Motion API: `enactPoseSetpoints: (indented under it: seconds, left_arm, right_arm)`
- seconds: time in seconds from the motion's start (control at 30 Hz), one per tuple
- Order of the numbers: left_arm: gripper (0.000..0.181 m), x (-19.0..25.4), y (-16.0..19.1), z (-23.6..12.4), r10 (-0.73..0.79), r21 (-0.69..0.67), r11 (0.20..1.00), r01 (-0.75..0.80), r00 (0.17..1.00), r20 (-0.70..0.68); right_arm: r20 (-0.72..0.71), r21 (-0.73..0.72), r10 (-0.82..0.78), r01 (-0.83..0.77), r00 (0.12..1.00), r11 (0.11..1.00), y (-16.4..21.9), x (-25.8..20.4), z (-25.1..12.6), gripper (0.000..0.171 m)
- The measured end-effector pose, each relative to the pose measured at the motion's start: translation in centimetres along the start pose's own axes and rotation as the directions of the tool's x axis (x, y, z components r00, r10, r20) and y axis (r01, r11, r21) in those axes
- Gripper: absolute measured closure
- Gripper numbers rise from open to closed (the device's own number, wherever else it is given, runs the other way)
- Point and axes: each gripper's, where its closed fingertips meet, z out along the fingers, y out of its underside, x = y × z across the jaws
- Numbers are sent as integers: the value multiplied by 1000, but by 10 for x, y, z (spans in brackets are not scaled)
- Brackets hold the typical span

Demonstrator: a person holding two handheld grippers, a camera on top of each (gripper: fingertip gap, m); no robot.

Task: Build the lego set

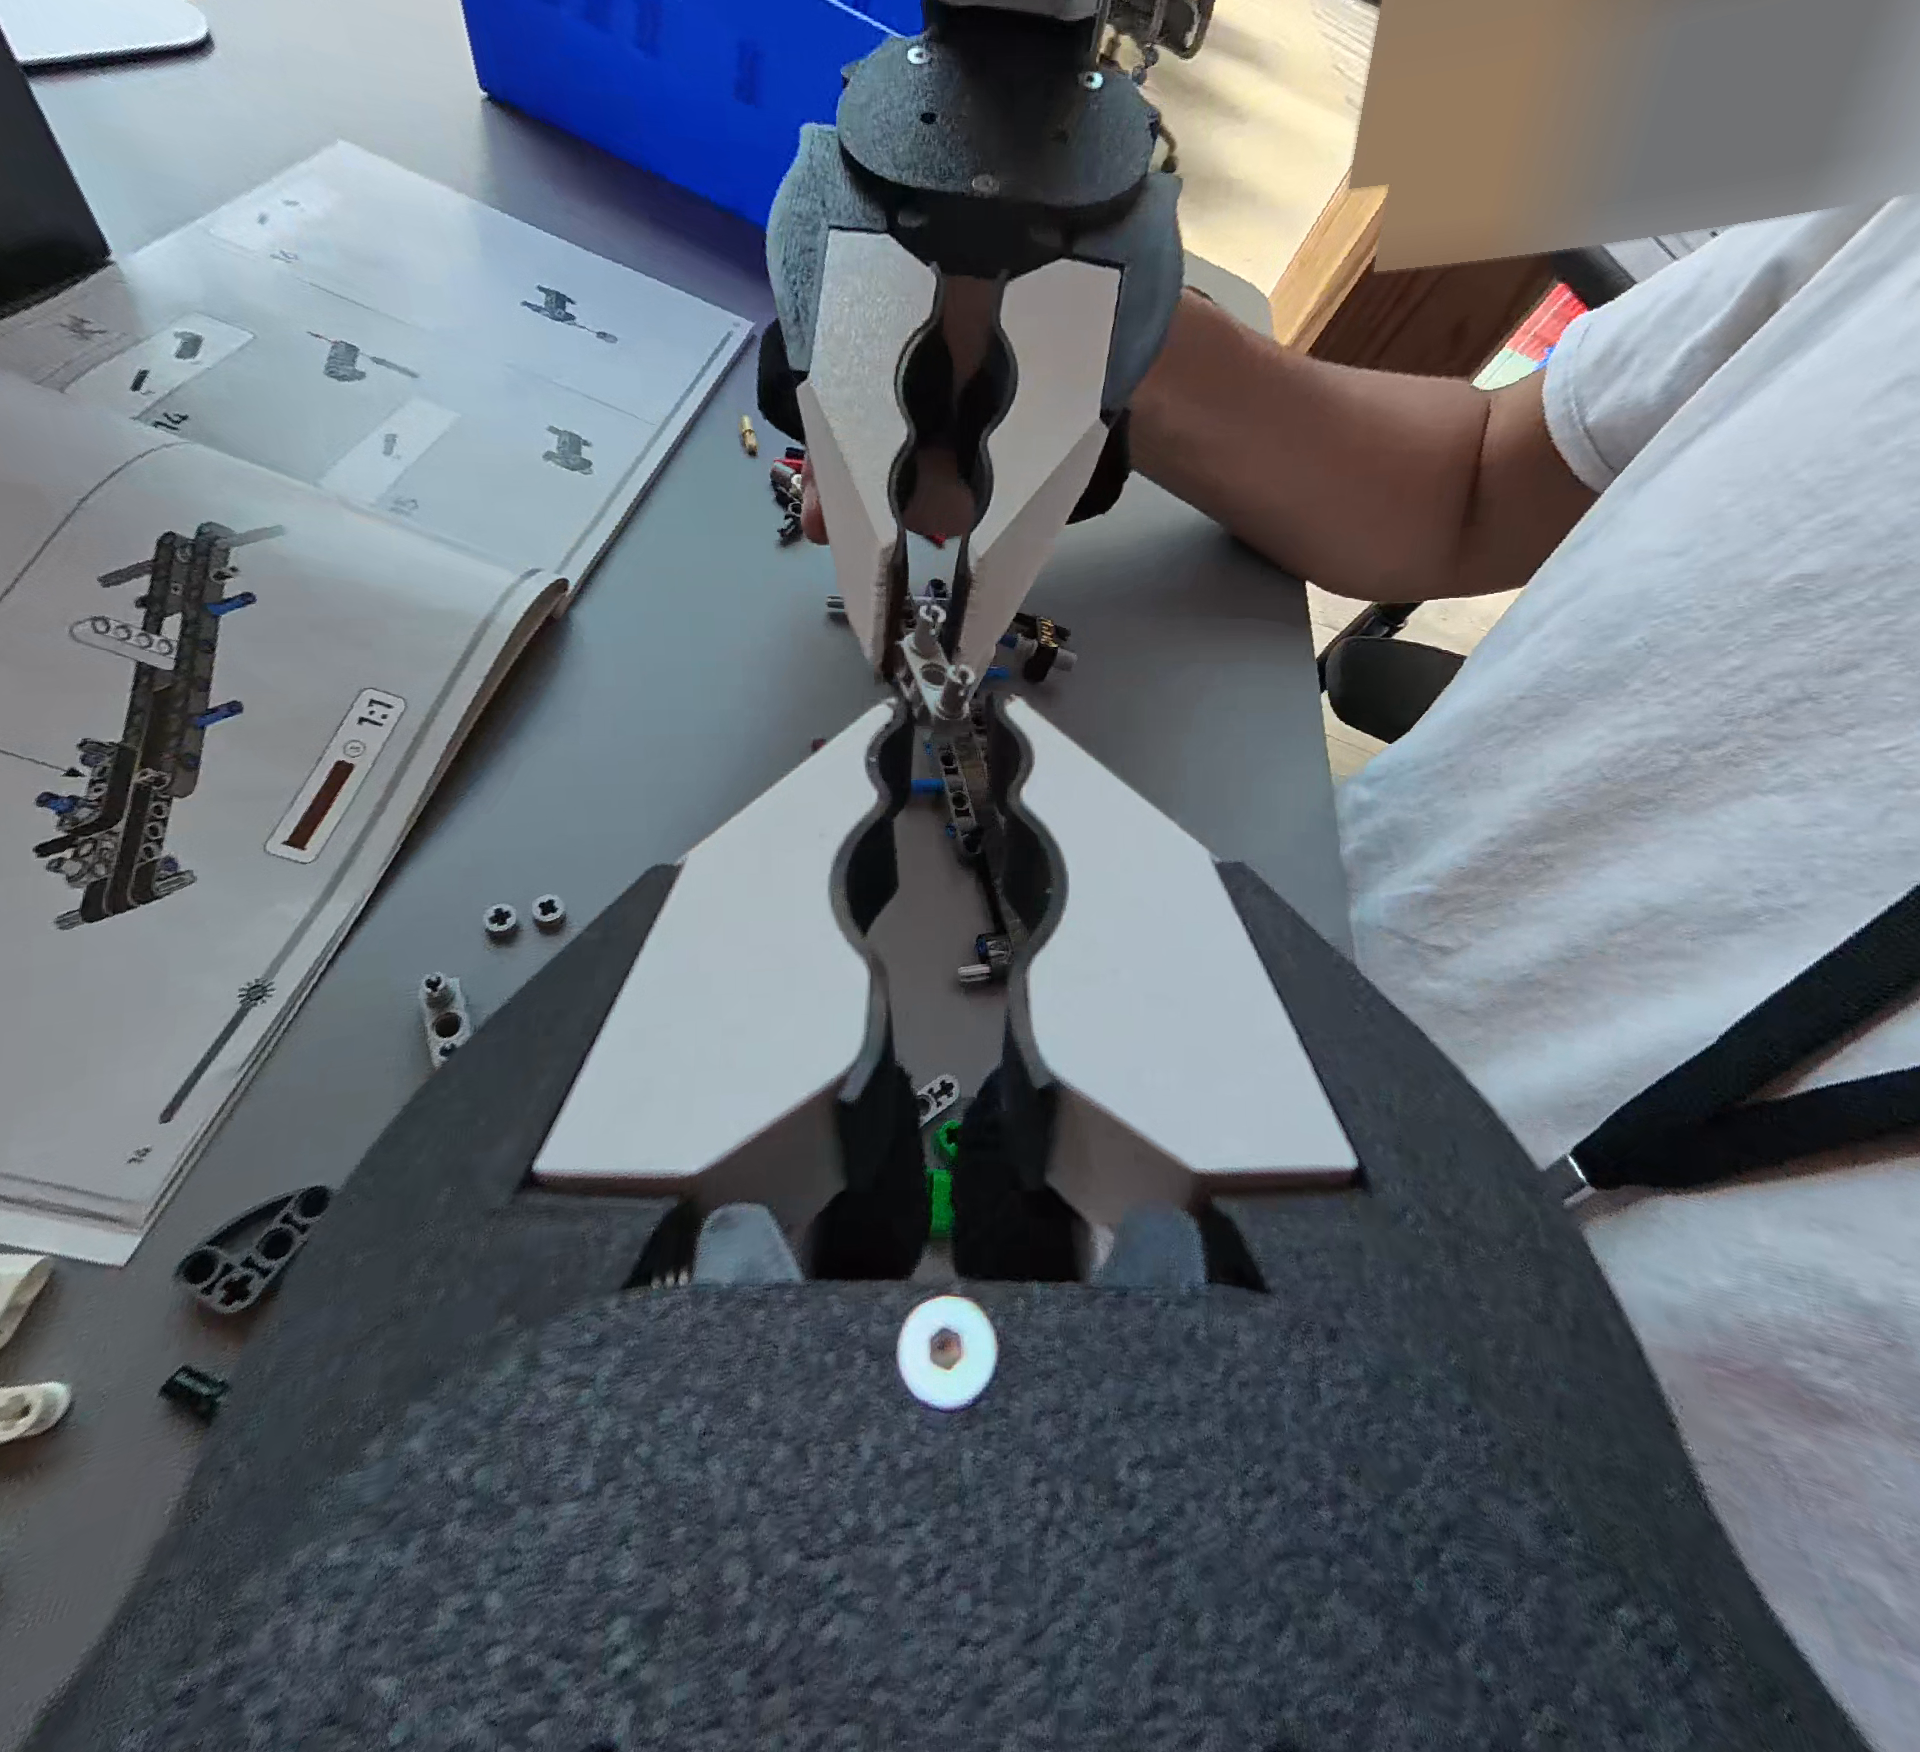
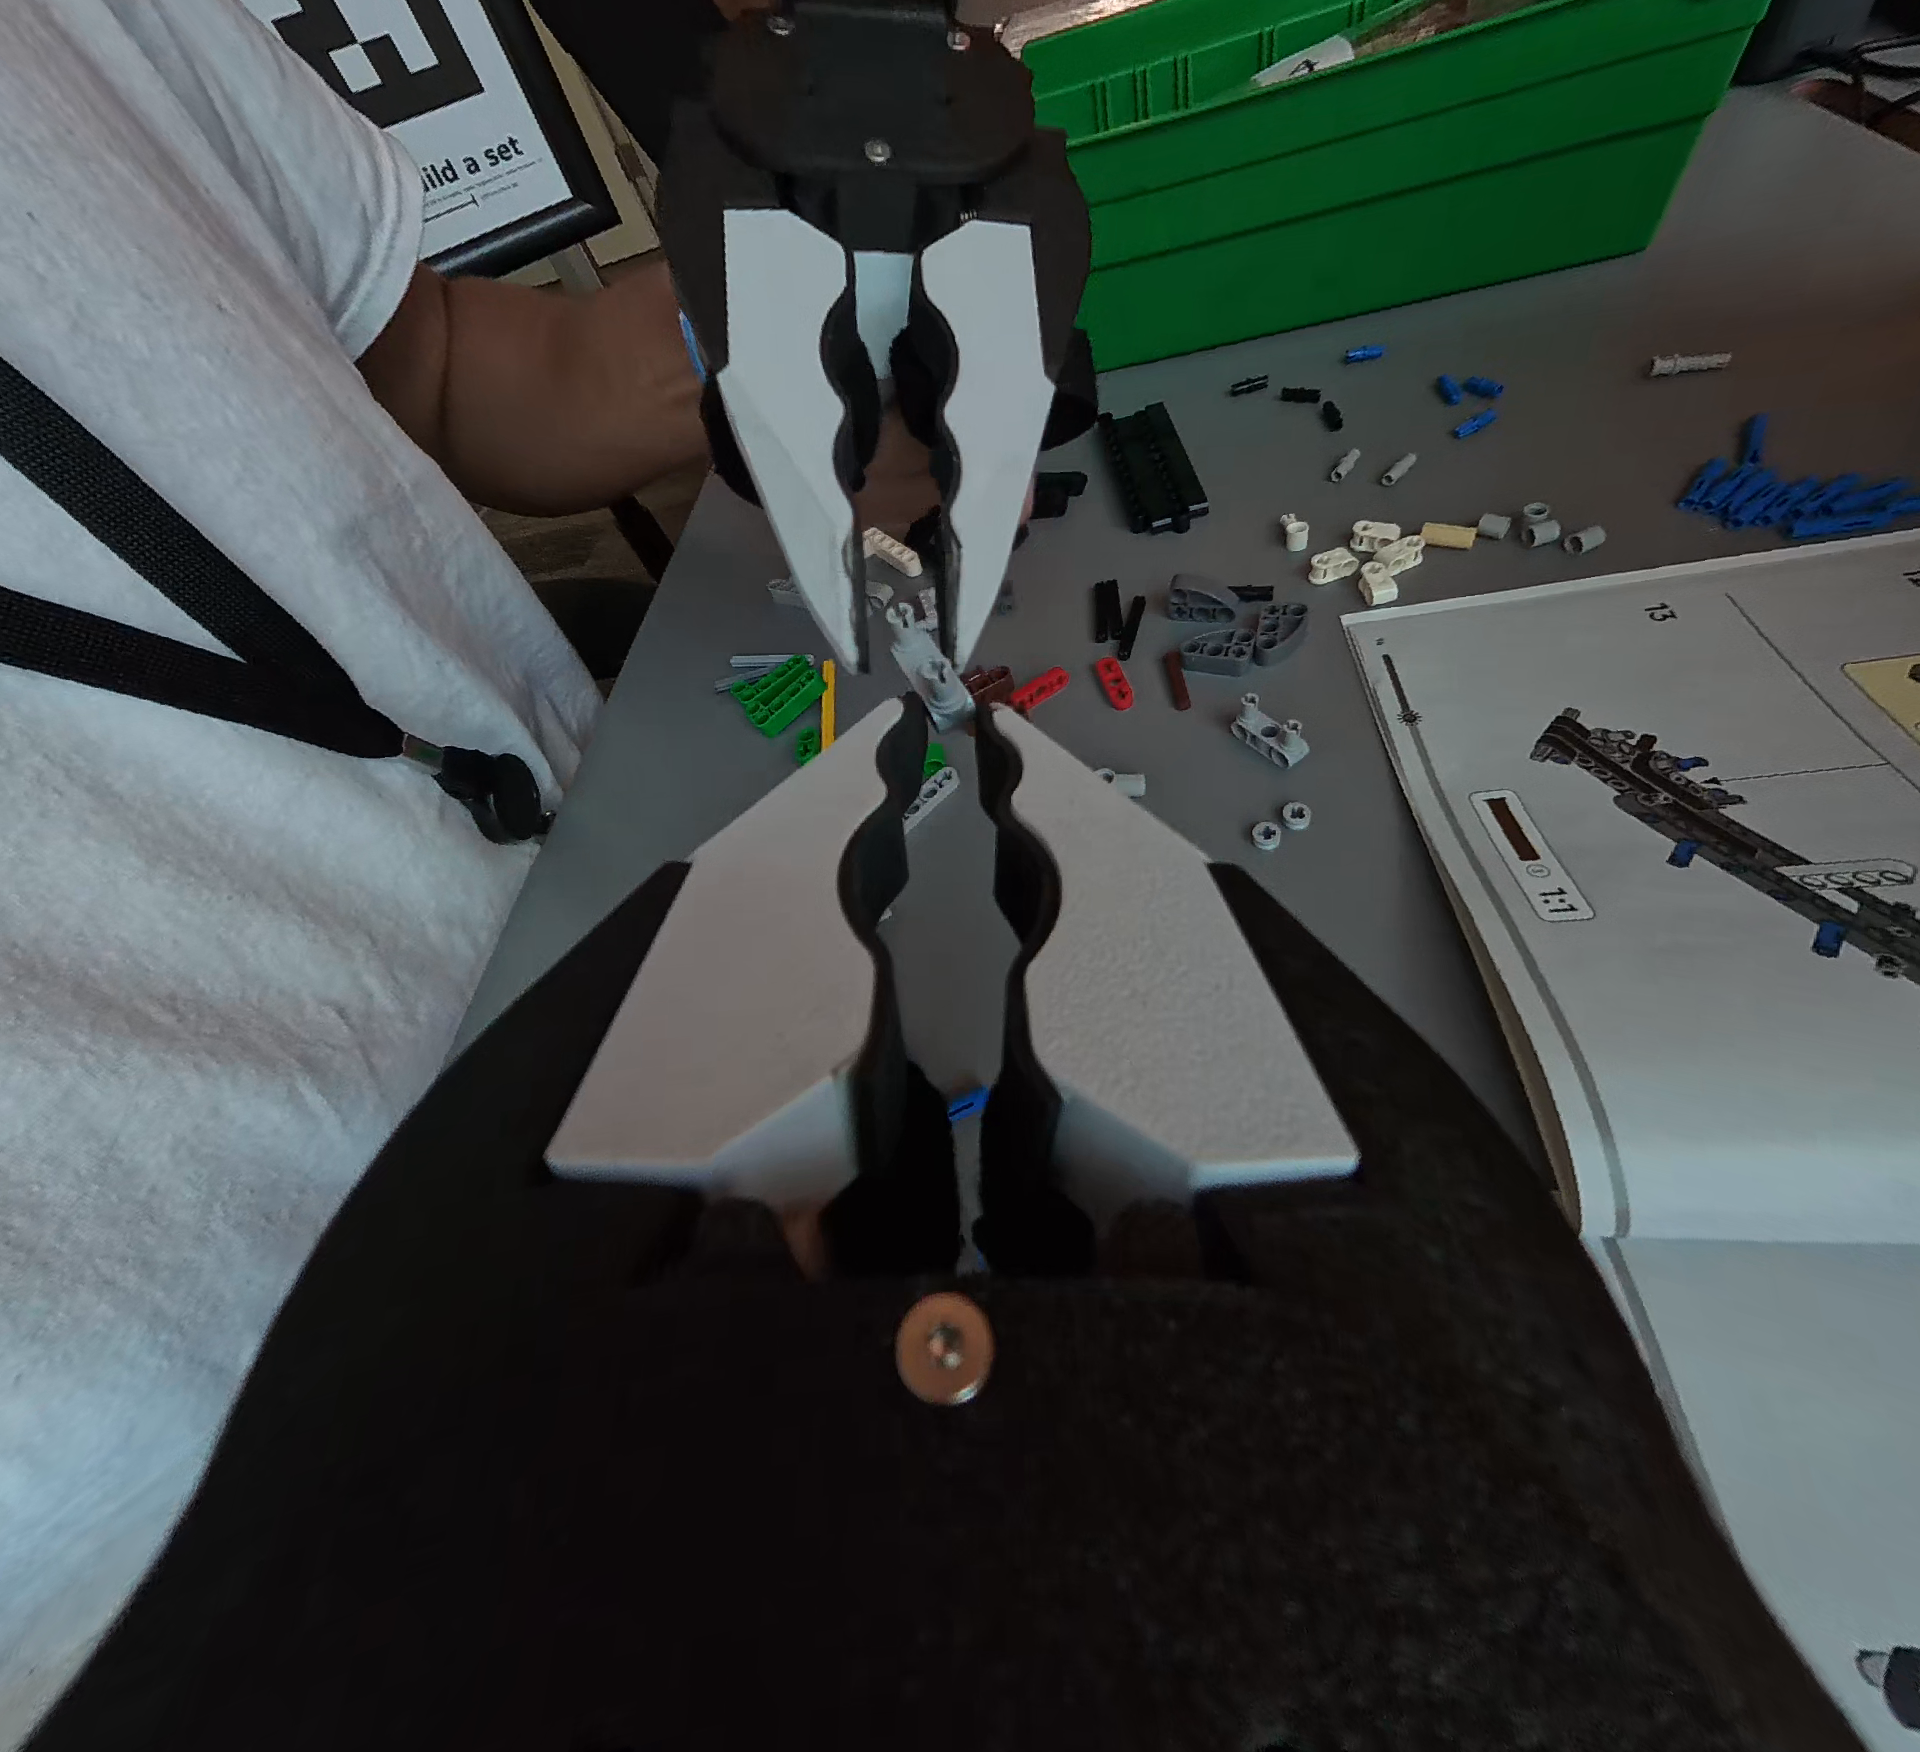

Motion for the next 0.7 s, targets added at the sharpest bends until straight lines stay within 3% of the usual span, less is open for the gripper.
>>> enactPoseSetpoints:
  seconds: [0.17,0.3,0.57,0.7]
  left_arm:
    - [174,-4,-1,0,52,4,999,-52,998,45]
    - [175,-14,-4,-3,1,38,999,-4,997,73]
    - [176,-94,-8,-47,-322,219,935,279,927,194]
    - [175,-120,-5,-57,-513,280,834,475,855,77]
  right_arm:
    - [5,14,17,-17,1000,1000,0,2,-1,165]
    - [-24,15,23,-23,999,1000,1,9,-1,165]
    - [-212,-20,-48,45,976,999,3,33,-20,151]
    - [-298,-54,-51,36,953,998,7,49,-31,146]
